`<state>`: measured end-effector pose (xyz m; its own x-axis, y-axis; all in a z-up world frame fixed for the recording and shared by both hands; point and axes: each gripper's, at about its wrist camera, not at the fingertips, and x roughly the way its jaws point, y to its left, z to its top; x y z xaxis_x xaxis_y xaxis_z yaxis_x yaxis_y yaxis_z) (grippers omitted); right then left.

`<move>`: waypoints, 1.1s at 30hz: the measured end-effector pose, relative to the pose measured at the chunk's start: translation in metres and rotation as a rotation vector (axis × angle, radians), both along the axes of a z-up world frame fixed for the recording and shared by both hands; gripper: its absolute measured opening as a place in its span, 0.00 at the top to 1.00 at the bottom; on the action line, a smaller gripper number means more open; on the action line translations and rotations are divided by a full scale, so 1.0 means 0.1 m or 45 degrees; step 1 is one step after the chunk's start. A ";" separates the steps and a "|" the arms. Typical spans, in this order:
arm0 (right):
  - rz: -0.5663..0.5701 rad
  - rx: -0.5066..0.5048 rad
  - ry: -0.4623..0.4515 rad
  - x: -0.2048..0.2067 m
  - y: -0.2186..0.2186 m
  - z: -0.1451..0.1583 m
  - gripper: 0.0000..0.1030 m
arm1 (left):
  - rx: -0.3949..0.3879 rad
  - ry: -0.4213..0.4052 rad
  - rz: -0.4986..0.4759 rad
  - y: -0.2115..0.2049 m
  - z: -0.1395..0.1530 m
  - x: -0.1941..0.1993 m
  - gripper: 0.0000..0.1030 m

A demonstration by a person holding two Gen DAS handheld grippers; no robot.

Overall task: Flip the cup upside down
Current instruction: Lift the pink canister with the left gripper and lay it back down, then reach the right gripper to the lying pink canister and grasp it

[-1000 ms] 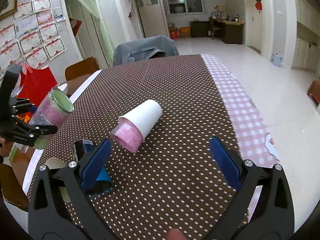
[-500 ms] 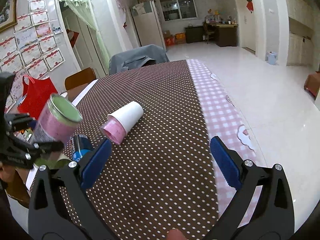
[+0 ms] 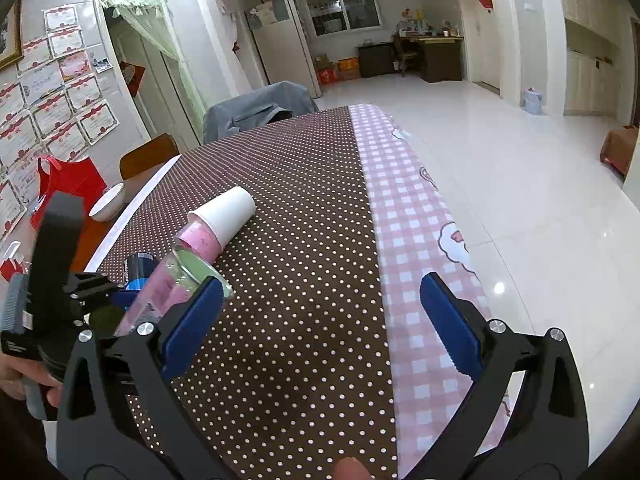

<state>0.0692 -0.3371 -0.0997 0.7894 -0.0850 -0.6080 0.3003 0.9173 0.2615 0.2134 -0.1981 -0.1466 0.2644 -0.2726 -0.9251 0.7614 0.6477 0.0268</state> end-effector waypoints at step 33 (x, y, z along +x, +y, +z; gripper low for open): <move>0.301 -0.077 0.002 0.34 0.46 0.15 0.06 | -0.164 -0.314 0.271 0.79 0.70 -0.29 0.14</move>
